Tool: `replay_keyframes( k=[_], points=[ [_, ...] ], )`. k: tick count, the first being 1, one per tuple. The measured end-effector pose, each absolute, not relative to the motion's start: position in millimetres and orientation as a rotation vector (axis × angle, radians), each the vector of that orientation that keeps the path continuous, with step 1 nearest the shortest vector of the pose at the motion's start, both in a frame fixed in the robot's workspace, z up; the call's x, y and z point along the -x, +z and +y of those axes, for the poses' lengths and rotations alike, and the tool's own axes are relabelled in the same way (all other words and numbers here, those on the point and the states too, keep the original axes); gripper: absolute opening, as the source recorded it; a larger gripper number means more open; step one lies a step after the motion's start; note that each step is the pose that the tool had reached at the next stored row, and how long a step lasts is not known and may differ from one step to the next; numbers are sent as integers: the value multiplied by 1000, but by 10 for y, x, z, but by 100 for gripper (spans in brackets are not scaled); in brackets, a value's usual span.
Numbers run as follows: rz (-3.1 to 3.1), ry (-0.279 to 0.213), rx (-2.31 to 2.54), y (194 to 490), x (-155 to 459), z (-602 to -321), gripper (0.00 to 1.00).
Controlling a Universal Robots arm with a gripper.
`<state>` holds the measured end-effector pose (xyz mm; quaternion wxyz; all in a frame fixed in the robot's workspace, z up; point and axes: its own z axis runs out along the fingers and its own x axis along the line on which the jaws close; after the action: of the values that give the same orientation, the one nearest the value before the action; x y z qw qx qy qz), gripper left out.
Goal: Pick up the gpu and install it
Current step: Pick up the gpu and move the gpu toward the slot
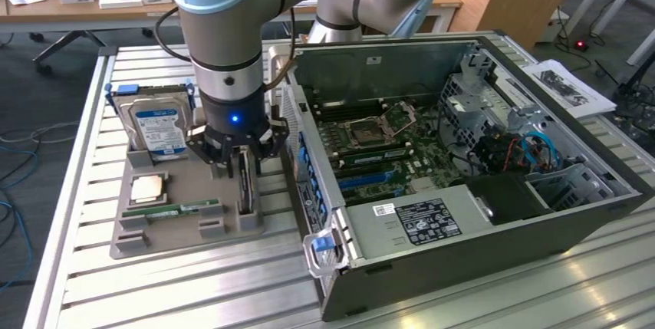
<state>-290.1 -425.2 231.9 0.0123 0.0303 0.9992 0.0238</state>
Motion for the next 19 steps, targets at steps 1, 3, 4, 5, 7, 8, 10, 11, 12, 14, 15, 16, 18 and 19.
replay_keyframes(
  k=[1,3,4,5,7,8,10,11,12,14,15,16,18,19],
  points=[
    [3115,74,-95,2319,2901,-4252,47],
    [3115,74,-94,2319,2901,-4253,47],
    [3115,74,-94,2320,2901,-4253,47],
    [3115,74,-94,2319,2901,-4252,47],
    [3115,74,-94,2319,2901,-4253,47],
    [3115,74,-94,2319,2901,-4253,47],
    [3115,74,-94,2319,2901,-4253,47],
    [3115,74,-94,2319,2901,-4253,46],
    [3115,74,-94,2319,2901,-4253,46],
    [3115,74,-94,2319,2901,-4253,39],
    [3115,74,-94,2319,2901,-4253,39],
    [3115,74,-94,2320,2901,-4253,39],
    [3115,74,-94,2319,2901,-4252,39],
    [3115,74,-94,2319,2901,-4252,39]
  ],
)
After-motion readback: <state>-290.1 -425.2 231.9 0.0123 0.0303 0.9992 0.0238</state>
